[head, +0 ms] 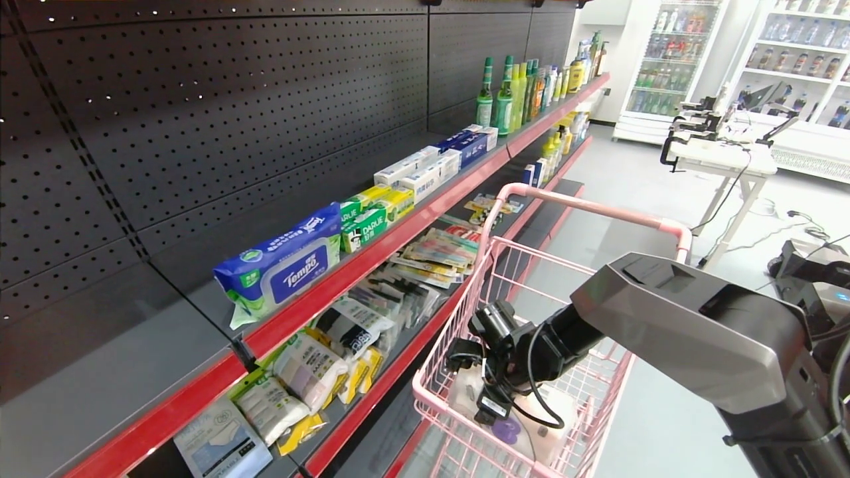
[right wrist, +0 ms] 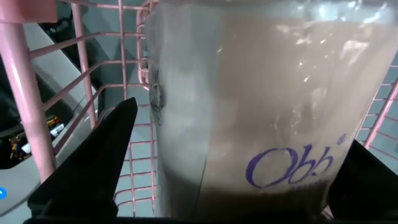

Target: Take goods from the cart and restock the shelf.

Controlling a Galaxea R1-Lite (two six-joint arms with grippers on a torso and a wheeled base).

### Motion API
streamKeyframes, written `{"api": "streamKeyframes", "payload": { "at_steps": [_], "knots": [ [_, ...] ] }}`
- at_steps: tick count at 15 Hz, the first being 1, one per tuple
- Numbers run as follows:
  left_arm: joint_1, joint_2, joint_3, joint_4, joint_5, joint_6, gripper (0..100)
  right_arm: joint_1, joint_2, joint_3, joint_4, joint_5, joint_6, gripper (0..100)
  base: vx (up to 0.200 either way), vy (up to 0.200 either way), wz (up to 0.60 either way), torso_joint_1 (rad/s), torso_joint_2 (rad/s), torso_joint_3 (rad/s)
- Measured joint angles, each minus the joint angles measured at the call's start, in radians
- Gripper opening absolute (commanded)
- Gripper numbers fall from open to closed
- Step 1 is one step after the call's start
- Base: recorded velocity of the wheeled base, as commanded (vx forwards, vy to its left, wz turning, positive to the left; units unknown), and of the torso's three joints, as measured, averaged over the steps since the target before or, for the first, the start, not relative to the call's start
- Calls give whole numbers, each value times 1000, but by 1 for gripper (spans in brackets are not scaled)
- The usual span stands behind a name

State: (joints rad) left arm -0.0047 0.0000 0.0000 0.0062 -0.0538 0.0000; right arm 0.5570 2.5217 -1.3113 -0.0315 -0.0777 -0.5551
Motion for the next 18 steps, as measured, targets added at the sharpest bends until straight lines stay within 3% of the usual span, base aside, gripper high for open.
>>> {"api": "streamKeyframes", "payload": {
  "at_steps": [3,4,14,18],
  "knots": [
    [0,0,0,0,0,0,100,-1,0,-1,1,-15,-4,100,0,0,0,0,0,0],
    [0,0,0,0,0,0,100,-1,0,-1,1,-16,-4,0,0,0,0,0,0,0],
    [0,0,0,0,0,0,100,-11,-21,-8,12,-11,38,0,0,0,0,0,0,0],
    [0,0,0,0,0,0,100,-67,-154,-17,105,-12,54,0,0,0,0,0,0,0]
  ]
}}
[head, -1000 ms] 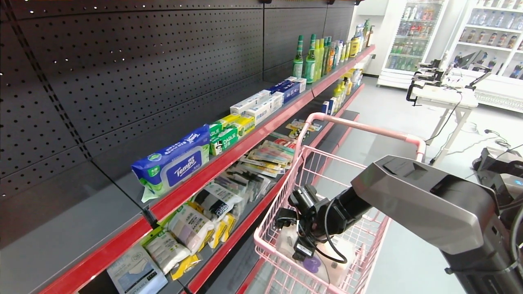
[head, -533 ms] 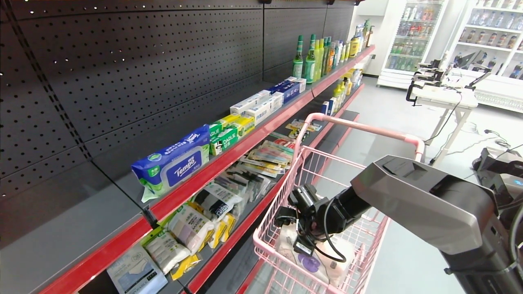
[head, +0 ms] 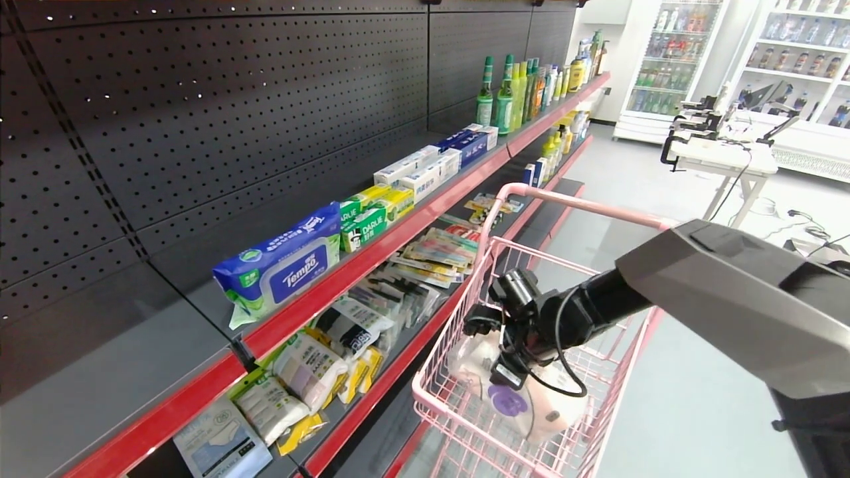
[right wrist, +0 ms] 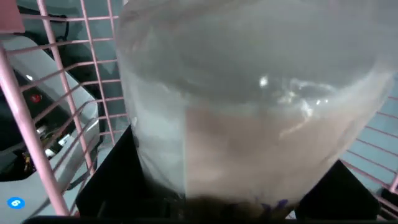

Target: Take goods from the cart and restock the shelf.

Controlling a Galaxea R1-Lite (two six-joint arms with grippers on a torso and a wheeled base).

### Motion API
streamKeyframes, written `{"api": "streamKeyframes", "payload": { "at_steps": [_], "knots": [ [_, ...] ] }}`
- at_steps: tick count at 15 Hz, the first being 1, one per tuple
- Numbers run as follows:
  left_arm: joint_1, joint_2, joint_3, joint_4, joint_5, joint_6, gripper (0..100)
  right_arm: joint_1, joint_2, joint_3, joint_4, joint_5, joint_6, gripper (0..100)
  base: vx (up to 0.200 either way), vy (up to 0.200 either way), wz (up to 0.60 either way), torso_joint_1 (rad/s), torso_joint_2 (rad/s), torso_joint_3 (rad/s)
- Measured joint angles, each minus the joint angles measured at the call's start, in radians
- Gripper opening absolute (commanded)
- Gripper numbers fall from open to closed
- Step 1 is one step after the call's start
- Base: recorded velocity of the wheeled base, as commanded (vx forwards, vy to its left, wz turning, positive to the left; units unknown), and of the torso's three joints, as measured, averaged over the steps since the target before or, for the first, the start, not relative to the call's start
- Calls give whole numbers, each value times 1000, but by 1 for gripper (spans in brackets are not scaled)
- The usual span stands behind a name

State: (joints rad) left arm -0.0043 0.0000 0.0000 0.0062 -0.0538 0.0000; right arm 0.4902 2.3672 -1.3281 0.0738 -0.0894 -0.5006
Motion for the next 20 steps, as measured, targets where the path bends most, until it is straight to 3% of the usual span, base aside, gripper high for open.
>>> {"api": "streamKeyframes", "payload": {
  "at_steps": [10,14,20],
  "knots": [
    [0,0,0,0,0,0,100,-61,-550,76,34,-79,187,0,0,0,0,0,0,0],
    [-1,0,0,0,0,0,100,-46,-885,296,-9,-139,214,0,0,0,0,0,0,0],
    [0,0,0,0,0,0,100,-124,-1366,698,-241,-190,217,0,0,0,0,0,0,0]
  ]
}}
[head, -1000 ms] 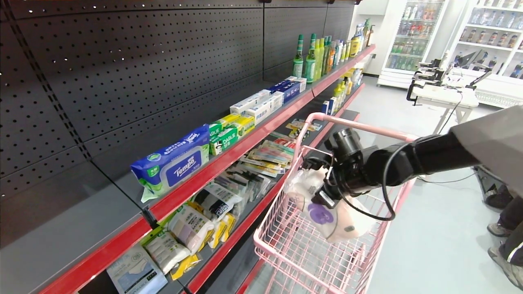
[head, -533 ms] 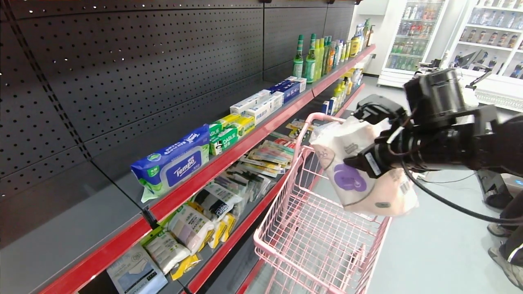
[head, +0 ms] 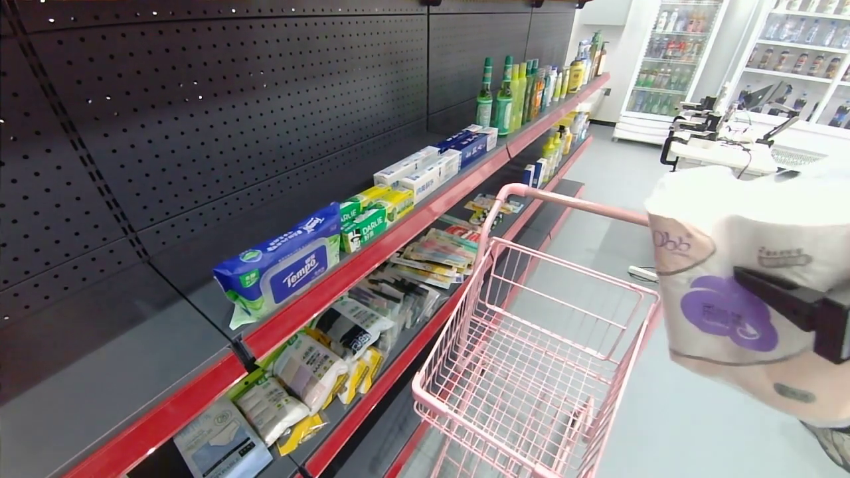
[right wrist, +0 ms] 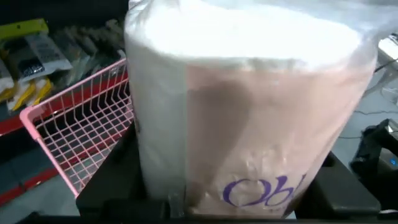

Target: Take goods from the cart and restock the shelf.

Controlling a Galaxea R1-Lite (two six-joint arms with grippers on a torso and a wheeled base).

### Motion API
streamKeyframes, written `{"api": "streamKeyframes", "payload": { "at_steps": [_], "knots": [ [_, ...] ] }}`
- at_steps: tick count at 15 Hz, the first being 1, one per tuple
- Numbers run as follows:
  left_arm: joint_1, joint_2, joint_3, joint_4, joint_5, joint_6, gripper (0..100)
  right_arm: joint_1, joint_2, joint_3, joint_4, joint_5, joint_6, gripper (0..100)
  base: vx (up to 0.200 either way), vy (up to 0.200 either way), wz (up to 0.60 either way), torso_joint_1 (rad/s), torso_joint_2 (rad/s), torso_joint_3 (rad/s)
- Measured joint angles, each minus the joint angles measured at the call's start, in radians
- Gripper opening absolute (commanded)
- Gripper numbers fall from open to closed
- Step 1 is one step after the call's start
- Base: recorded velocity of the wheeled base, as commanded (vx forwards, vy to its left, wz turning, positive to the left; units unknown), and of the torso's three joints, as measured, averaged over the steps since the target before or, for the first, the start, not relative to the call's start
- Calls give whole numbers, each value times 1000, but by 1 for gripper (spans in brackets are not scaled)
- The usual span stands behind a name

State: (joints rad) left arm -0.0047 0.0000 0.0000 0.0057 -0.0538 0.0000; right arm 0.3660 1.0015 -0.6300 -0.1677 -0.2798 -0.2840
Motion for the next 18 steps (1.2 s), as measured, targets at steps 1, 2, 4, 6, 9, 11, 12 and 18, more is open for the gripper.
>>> {"api": "streamKeyframes", "payload": {
  "at_steps": [1,2,4,6,9,11,12,18],
  "knots": [
    [0,0,0,0,0,0,100,-18,-70,38,-7,-1,-1,0,0,0,0,0,0,0],
    [0,0,0,0,0,0,100,-42,-132,71,-8,1,-1,0,0,0,0,0,0,0],
    [0,0,0,0,0,1,100,-85,-248,110,71,24,-2,0,0,0,0,0,0,0],
    [0,0,0,0,0,1,100,-104,-361,121,218,60,0,0,0,0,0,0,0,0],
    [0,0,0,0,0,1,100,-115,-480,131,309,74,10,0,0,0,0,0,0,0],
    [0,0,0,0,0,2,100,-117,-523,149,311,73,14,0,0,0,0,0,0,0],
    [0,0,0,1,0,2,100,-117,-541,160,311,73,14,0,0,0,0,80,-163,-110],
    [0,0,0,0,0,2,100,-118,-594,200,315,73,14,0,0,0,0,157,-358,-199]
  ]
}}
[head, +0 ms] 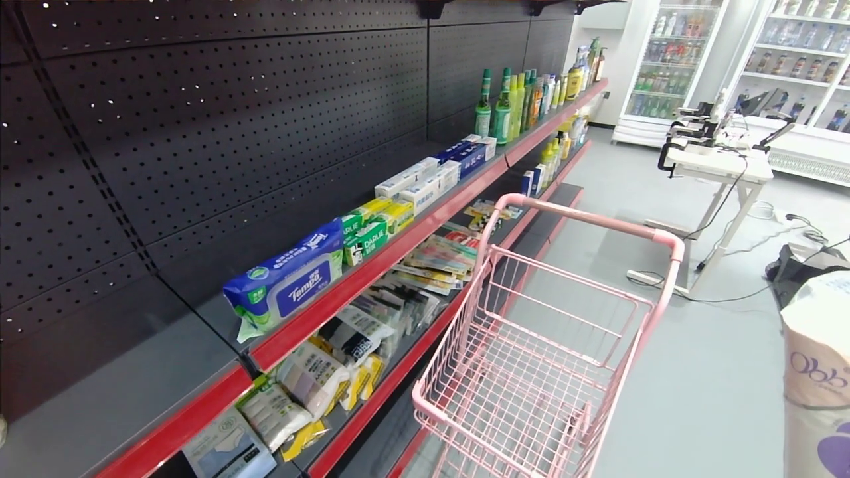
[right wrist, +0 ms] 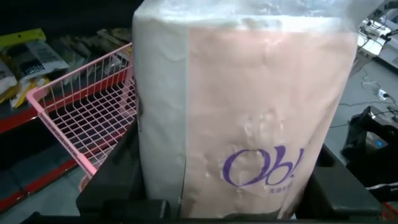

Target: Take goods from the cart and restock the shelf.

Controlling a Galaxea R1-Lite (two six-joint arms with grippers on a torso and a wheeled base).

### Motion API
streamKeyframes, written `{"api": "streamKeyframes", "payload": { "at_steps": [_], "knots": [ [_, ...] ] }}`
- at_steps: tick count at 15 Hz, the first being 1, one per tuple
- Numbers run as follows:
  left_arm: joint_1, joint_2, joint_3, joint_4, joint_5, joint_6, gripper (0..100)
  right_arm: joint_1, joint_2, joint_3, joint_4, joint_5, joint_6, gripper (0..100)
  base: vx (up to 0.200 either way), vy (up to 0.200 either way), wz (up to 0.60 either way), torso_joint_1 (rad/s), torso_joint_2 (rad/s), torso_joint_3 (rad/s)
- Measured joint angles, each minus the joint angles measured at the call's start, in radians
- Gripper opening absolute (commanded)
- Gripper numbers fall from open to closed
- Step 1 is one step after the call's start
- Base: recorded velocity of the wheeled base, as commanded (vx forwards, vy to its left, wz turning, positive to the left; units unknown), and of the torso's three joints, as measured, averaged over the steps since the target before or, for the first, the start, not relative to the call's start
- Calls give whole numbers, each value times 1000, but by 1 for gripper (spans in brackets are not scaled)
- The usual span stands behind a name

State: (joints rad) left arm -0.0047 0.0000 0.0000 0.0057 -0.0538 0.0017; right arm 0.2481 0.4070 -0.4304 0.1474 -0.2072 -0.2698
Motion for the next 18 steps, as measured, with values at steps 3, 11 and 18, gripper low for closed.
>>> {"api": "streamKeyframes", "payload": {
  "at_steps": [3,11,18],
  "knots": [
    [0,0,0,0,0,0,100,0,1,2,0,0,0,0,0,0,0,163,-360,-194],
    [0,0,0,0,0,0,100,0,16,3,0,0,0,0,0,0,0,160,-344,-189],
    [0,0,0,0,0,0,100,0,31,2,0,0,0,0,0,0,0,103,-214,-115]
  ]
}}
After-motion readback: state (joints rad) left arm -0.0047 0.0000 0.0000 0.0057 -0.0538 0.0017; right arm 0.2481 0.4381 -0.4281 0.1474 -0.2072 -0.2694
